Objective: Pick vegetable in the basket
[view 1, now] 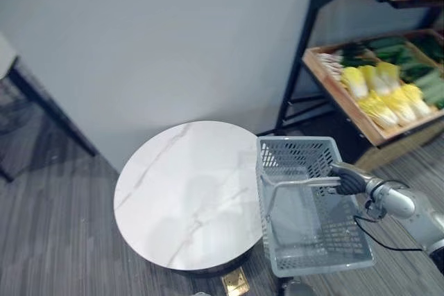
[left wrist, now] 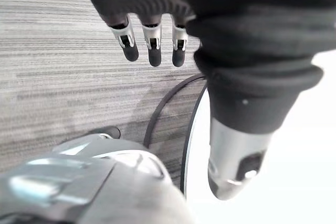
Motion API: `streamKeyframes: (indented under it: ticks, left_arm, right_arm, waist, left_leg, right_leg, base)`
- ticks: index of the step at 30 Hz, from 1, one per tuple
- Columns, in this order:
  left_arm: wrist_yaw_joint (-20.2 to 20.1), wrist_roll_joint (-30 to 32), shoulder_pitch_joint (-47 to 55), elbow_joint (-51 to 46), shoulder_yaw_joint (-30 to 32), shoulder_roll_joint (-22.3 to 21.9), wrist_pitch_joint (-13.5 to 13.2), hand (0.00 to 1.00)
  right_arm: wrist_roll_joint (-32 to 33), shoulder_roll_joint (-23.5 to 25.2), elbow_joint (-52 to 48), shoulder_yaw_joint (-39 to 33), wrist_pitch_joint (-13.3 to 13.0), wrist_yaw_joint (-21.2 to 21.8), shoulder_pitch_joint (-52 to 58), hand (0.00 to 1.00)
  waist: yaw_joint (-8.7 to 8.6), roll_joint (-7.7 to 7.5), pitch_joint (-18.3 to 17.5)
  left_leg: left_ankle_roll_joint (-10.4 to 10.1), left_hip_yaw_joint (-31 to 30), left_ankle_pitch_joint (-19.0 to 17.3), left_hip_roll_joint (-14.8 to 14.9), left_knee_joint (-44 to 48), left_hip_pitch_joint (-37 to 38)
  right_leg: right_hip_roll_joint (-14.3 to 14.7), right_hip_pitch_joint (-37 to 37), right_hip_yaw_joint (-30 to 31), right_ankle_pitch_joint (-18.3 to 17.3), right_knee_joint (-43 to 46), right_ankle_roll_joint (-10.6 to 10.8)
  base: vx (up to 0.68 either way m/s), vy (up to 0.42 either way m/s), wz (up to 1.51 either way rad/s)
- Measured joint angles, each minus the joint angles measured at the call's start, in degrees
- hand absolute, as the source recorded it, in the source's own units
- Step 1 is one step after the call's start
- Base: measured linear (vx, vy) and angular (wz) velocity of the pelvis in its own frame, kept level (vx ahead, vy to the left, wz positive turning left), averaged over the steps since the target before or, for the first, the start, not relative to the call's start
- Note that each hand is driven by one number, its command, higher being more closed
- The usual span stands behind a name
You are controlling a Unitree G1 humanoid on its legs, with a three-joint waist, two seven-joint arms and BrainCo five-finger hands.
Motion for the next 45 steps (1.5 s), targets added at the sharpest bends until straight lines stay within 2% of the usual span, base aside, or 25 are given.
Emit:
streamKeyframes:
  ticks: [1, 2, 3, 4, 5, 6, 7, 8, 9, 10, 11, 14, 18, 21, 23, 24, 25, 27, 28, 30, 32, 34, 36, 39, 45]
  left_arm:
    - [0.0, -1.3, -0.4, 0.0, -0.1, 0.9, 0.2, 0.00]
    - [0.1, -2.0, -0.7, 0.0, 0.0, 1.4, 0.5, 0.00]
    - [0.2, -2.4, -1.9, 0.2, 0.7, 0.9, 1.3, 0.00]
    - [0.2, -2.6, -1.9, 0.3, 1.3, 0.4, 1.6, 0.00]
    - [0.3, -2.8, -2.5, 0.5, 2.3, -0.7, 1.5, 0.00]
    - [0.4, -3.2, -2.6, 0.5, 2.0, -0.5, 1.7, 0.00]
    - [0.4, -3.2, -2.6, 0.9, 2.0, -0.5, 1.7, 0.00]
    - [0.4, -3.2, -2.7, 1.5, 2.0, -0.5, 1.8, 0.00]
    - [0.4, -3.0, -2.7, 1.8, 1.9, -0.6, 1.8, 0.00]
    - [0.4, -2.8, -2.7, 2.0, 1.9, -0.6, 1.8, 0.00]
    - [0.4, -1.9, -2.7, 2.6, 1.9, -1.2, 1.8, 0.00]
    - [0.4, -1.4, -2.4, 3.5, 1.6, -2.1, 1.7, 0.00]
    - [0.4, -1.4, -2.7, 3.5, 1.0, -1.0, 1.7, 0.00]
    - [0.4, -1.4, -3.0, 3.7, 1.0, -0.6, 1.7, 0.00]
    - [0.3, -1.4, -2.9, 3.9, 1.1, -0.8, 1.4, 0.00]
    - [0.3, -1.5, -2.6, 4.0, 1.1, -1.1, 0.9, 0.00]
    - [0.3, -1.5, -2.4, 4.0, 1.0, -1.5, 0.9, 0.00]
    - [0.4, -2.1, -2.1, 4.0, 1.0, -2.0, 0.8, 0.00]
    - [0.5, -2.2, -1.6, 4.0, 0.5, -2.6, 0.7, 0.00]
    - [0.5, -2.9, -1.6, 3.9, -0.4, -3.4, 0.5, 0.00]
    - [0.5, -4.2, -1.6, 3.9, -0.4, -3.8, 0.3, 0.00]
    - [0.4, -4.3, -1.7, 3.8, -0.8, -2.9, -0.2, 0.00]
    - [0.2, -4.2, -1.5, 4.0, -1.4, -2.5, -0.1, 0.00]
    - [-0.1, -4.1, -1.3, 3.9, -2.4, -2.3, -0.2, 0.00]
    - [-0.6, -1.4, 0.4, 4.0, -2.5, -2.3, -0.2, 0.00]
  right_arm:
    - [-0.1, 1.4, -0.8, 0.5, -0.3, 0.3, 0.0, 1.00]
    - [-0.1, 2.0, -0.8, 0.5, -0.8, 0.3, -0.3, 1.00]
    - [-0.6, 3.6, -0.5, 0.8, -1.1, 0.4, -1.5, 1.00]
    - [-1.0, 4.4, -0.5, 1.3, -1.1, 0.4, -2.3, 1.00]
    - [-1.2, 4.7, -0.7, 3.5, -1.2, 0.3, -3.6, 1.00]
    - [-1.2, 5.2, 0.1, 5.0, -1.4, 0.3, -4.8, 1.00]
    - [-1.2, 5.9, 1.0, 5.6, -1.4, 0.3, -5.8, 1.00]
    - [-1.2, 7.1, 2.1, 6.7, -0.9, 0.2, -7.8, 1.00]
    - [-1.2, 7.5, 2.1, 7.3, -0.6, 0.1, -8.9, 1.00]
    - [-1.2, 7.7, 2.1, 7.3, -0.3, 0.0, -9.2, 1.00]
    - [-1.2, 7.7, 2.2, 7.5, 0.5, -0.4, -9.1, 1.00]
    - [-1.2, 7.7, 1.5, 7.7, 1.7, -0.8, -7.7, 1.00]
    - [-1.2, 7.7, -1.3, 5.5, 4.0, -0.8, -2.5, 1.00]
    - [-0.9, 7.7, -1.9, 4.1, 5.6, -0.7, 0.4, 1.00]
    - [-0.7, 7.7, -1.9, 4.1, 7.0, -0.3, 0.9, 1.00]
    - [-0.7, 8.3, -1.9, 3.8, 7.6, 0.2, 1.0, 1.00]
    - [-0.7, 8.9, -1.8, 3.4, 7.7, 0.2, 1.0, 1.00]
    - [-0.7, 9.3, -1.7, 3.2, 7.8, 0.3, 0.9, 1.00]
    - [-0.6, 10.0, -1.4, 2.9, 8.1, 0.2, 1.3, 1.00]
    - [-0.8, 10.7, -1.0, 2.6, 8.7, -0.1, 2.9, 1.00]
    - [-1.8, 12.0, -0.7, 2.6, 10.0, -0.4, 4.7, 1.00]
    - [-3.0, 13.1, -0.7, 2.4, 10.4, -1.2, 6.6, 1.00]
    - [-4.0, 14.3, -0.7, 1.1, 10.6, -2.3, 9.2, 1.00]
    - [-4.0, 14.5, -0.5, -3.0, 10.7, -4.2, 12.5, 1.00]
    - [-4.0, 15.7, 1.7, -7.5, 10.6, -7.2, 14.7, 1.00]
  waist:
    - [-0.38, -0.72, -0.2]
    - [-0.07, -1.76, -0.7]
    - [0.74, -1.54, -0.6]
    - [2.02, 0.21, -1.1]
    - [2.02, 0.16, -1.1]
    - [2.11, -0.03, -1.0]
    - [2.38, -0.44, -1.3]
    - [3.10, -1.29, -1.6]
    - [3.65, -1.57, -1.6]
    - [3.64, -1.41, -1.5]
    - [3.35, -0.19, -1.1]
    - [2.56, 0.57, -1.3]
    - [1.19, -0.05, -1.3]
    - [0.74, -0.03, -1.3]
    - [0.51, 0.03, -1.3]
    - [0.73, -0.20, -1.1]
    - [1.16, -0.82, -0.8]
    - [1.98, 0.39, -1.3]
    - [1.50, 1.44, -1.2]
    - [1.22, 3.36, -1.7]
    - [0.92, 4.64, -2.4]
    - [-0.01, 3.86, -1.9]
    - [0.08, 3.05, -2.2]
    - [-0.01, 3.14, -2.2]
    - [-0.05, 3.02, -2.3]
  left_leg:
    - [0.4, 2.3, -1.8, 0.6, 2.9, 0.1]
    - [0.5, 3.7, -3.2, 1.1, 4.6, 0.0]
    - [0.9, 5.4, -4.3, 1.6, 5.3, -1.1]
    - [2.2, 6.0, -3.2, 2.6, 3.3, -1.2]
    - [1.6, 11.5, -1.1, 2.4, 0.7, 0.0]
    - [1.8, 14.4, -0.5, 1.4, -0.2, 1.2]
    - [1.9, 16.0, -0.5, 1.2, 0.1, 1.3]
    - [2.0, 18.8, -0.5, 1.3, 0.8, 1.1]
    - [2.0, 21.9, -0.5, 1.8, 1.6, 1.0]
    - [2.0, 22.9, -0.5, 2.2, 2.2, 1.0]
    - [1.9, 23.9, -0.3, 3.5, 3.1, 1.1]
    - [1.2, 23.7, 1.6, 5.2, 3.2, 1.1]
    - [1.0, 23.3, 4.3, 6.0, 1.6, 1.1]
    - [1.6, 18.2, 5.2, 8.8, 6.6, -0.6]
    - [3.3, 7.3, 7.1, 9.4, 11.6, -3.3]
    - [2.4, -2.3, 6.7, 7.4, 13.4, -5.5]
    - [1.0, -8.4, 5.2, 4.2, 11.5, -5.9]
    - [-0.1, -14.9, 4.6, 0.7, 7.6, -5.8]
    - [-1.1, -21.9, 4.3, -3.0, 0.8, -5.7]
    - [-3.0, -26.7, 5.8, -4.7, -4.9, -5.4]
    - [-4.1, -27.9, 4.8, -5.3, -7.9, -3.9]
    - [-3.1, -27.6, 4.0, -6.2, -8.6, -3.9]
    - [-2.3, -26.2, 3.0, -7.1, -8.8, -3.8]
    - [-1.8, -26.6, 2.7, -8.5, -8.7, -3.3]
    - [-1.2, -25.7, 2.3, -9.5, -9.5, -1.9]
  right_leg:
    - [-2.1, 1.6, -4.1, -0.7, 8.6, -1.9]
    - [-2.1, 2.2, -6.0, -1.3, 7.4, -2.3]
    - [2.4, 2.8, -6.8, 1.5, -1.1, -6.4]
    - [5.2, 3.7, -6.0, 2.6, -5.6, -6.6]
    - [3.3, 4.2, -10.2, -2.3, 2.2, -6.5]
    - [1.3, 7.8, -13.4, -5.5, 4.6, -1.9]
    - [0.7, 9.7, -14.1, -6.5, 3.6, 0.4]
    - [0.9, 12.5, -14.1, -7.4, -1.3, 4.3]
    - [2.0, 13.9, -14.2, -7.2, -6.9, 6.5]
    - [2.9, 14.3, -14.0, -6.9, -9.4, 7.2]
    - [4.8, 14.9, -13.1, -5.1, -12.9, 8.6]
    - [8.7, 15.4, -10.3, -2.7, -18.6, 7.9]
    - [10.5, 15.1, -9.6, -2.7, -19.7, 7.0]
    - [11.7, 15.3, -8.4, -2.3, -20.3, 5.5]
    - [12.2, 15.7, -5.8, -1.6, -20.5, 4.4]
    - [11.7, 15.6, -2.0, -1.0, -20.5, 3.5]
    - [11.0, 14.5, 0.8, -0.8, -19.9, 3.5]
    - [10.6, 12.7, 4.8, -0.1, -19.5, 3.5]
    - [11.1, 10.4, 9.6, 0.9, -19.1, 4.1]
    - [12.3, 7.9, 13.9, 1.5, -18.1, 5.0]
    - [12.9, 6.6, 17.1, 2.4, -18.7, 6.4]
    - [12.3, 6.5, 18.5, 4.0, -21.0, 7.5]
    - [11.3, 7.1, 18.7, 5.6, -23.8, 8.4]
    - [10.0, 8.4, 18.3, 6.7, -25.1, 9.6]
    - [9.5, 7.5, 19.8, 6.2, -22.7, 9.9]
  base:
    - [0.00, 0.066, -1.22]
    - [-0.09, 0.079, -1.50]
    - [-0.18, 0.073, -1.46]
    - [-0.26, 0.097, -1.81]
    - [-0.17, 0.071, -1.64]
    - [-0.11, 0.049, -1.57]
    - [-0.07, 0.000, -1.54]
    - [-0.10, -0.070, -1.52]
    - [-0.10, -0.093, -1.39]
    - [-0.11, -0.117, -0.96]
    - [-0.13, -0.116, -0.61]
    - [-0.16, -0.134, -0.51]
    - [-0.12, -0.123, -0.16]
    - [-0.03, -0.101, -0.23]
    - [0.01, -0.099, -0.72]
    - [0.03, -0.027, -1.27]
    - [0.03, 0.008, -1.46]
    - [0.00, 0.080, -1.47]
    - [-0.01, 0.107, -1.50]
    - [-0.02, 0.148, -1.34]
    - [0.00, 0.224, -0.98]
    - [0.00, 0.220, -0.48]
    - [-0.03, 0.180, -0.25]
    - [-0.02, 0.139, 0.05]
    - [-0.01, 0.047, -0.11]
